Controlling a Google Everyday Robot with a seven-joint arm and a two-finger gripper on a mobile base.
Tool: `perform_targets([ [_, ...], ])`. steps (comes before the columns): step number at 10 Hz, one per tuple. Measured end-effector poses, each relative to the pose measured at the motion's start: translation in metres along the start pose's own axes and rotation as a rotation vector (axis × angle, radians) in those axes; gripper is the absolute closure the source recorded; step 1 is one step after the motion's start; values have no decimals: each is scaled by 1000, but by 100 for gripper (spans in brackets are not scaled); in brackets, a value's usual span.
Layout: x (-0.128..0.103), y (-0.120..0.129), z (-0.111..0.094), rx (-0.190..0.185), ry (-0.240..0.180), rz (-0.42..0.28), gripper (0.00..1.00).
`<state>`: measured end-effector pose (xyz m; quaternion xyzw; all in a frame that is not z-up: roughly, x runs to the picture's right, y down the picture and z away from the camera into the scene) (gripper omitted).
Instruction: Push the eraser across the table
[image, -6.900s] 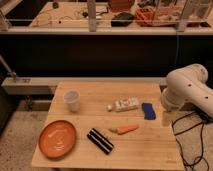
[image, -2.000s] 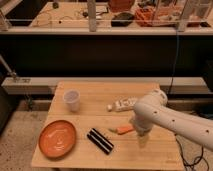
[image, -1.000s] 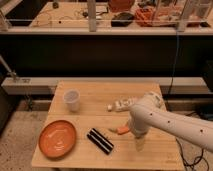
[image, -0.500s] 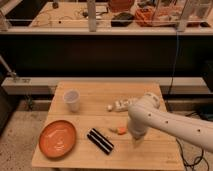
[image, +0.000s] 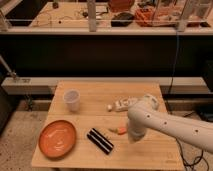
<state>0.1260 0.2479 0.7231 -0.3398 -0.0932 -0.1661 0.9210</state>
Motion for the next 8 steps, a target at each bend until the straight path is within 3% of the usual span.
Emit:
perform_targets([
  [8, -32, -22, 26, 2, -11, -93, 98],
])
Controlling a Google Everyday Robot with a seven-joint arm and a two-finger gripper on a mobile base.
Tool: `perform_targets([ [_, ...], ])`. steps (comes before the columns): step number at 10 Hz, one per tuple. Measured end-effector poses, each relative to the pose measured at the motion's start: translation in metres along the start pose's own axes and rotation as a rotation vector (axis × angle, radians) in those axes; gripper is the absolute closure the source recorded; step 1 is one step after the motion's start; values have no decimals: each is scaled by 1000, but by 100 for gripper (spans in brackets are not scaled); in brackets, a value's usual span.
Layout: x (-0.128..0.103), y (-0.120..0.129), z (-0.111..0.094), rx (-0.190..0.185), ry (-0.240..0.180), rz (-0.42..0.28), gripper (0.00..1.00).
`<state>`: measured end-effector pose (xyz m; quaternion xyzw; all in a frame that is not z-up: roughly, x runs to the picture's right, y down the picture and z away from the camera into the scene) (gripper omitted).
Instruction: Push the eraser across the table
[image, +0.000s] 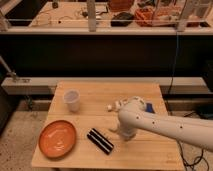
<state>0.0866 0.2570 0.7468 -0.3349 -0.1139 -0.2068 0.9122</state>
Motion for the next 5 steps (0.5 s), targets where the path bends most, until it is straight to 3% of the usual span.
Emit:
perform_targets([
  [5, -20, -15, 12, -11, 0, -73, 98],
])
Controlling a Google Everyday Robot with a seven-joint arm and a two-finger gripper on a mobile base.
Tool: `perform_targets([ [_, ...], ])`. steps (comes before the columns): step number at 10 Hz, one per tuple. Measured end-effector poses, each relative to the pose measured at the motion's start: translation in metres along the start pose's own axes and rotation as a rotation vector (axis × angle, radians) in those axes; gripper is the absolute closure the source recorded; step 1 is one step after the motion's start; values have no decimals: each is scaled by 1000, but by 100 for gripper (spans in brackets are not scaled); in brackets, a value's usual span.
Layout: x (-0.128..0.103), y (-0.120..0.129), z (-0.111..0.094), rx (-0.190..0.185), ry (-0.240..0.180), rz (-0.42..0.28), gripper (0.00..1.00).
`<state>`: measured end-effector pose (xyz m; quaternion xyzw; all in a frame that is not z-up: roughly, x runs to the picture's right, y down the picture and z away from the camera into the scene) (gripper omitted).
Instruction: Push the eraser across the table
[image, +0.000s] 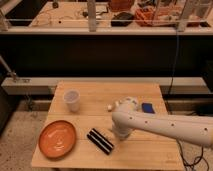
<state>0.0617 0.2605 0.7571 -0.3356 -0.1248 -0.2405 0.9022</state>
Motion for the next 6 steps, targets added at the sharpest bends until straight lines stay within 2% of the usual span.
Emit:
perform_targets([
  [6, -25, -17, 10, -14, 7, -72, 98],
])
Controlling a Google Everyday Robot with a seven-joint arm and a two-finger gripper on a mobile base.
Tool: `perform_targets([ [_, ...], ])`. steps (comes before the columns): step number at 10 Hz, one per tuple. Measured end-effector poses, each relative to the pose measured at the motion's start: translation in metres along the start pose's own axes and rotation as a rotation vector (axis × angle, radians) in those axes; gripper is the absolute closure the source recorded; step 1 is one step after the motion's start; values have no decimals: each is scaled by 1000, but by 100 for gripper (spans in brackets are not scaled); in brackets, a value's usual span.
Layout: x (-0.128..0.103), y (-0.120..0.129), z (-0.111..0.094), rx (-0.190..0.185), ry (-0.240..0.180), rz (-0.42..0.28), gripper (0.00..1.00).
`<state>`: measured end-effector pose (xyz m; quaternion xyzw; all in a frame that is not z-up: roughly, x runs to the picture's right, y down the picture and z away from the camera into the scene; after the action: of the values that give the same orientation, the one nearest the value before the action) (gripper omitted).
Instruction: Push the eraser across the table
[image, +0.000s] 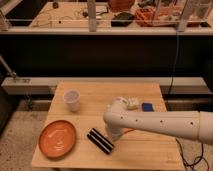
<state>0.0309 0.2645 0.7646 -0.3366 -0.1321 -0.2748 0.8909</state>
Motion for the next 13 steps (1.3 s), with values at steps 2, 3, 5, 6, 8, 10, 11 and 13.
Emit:
perform_targets([
  [2, -12, -10, 3, -5, 5, -30, 98],
  [3, -15, -12, 4, -6, 10, -40, 98],
  [5, -32, -22, 7, -14, 17, -70, 98],
  [6, -36, -25, 9, -16, 20, -79, 98],
  [8, -42, -32, 11, -18, 23, -96, 98],
  [10, -42, -32, 10, -17, 23, -95, 98],
  [11, -42, -31, 10, -17, 23, -94, 98],
  [13, -45, -36, 12, -20, 26, -103, 98],
])
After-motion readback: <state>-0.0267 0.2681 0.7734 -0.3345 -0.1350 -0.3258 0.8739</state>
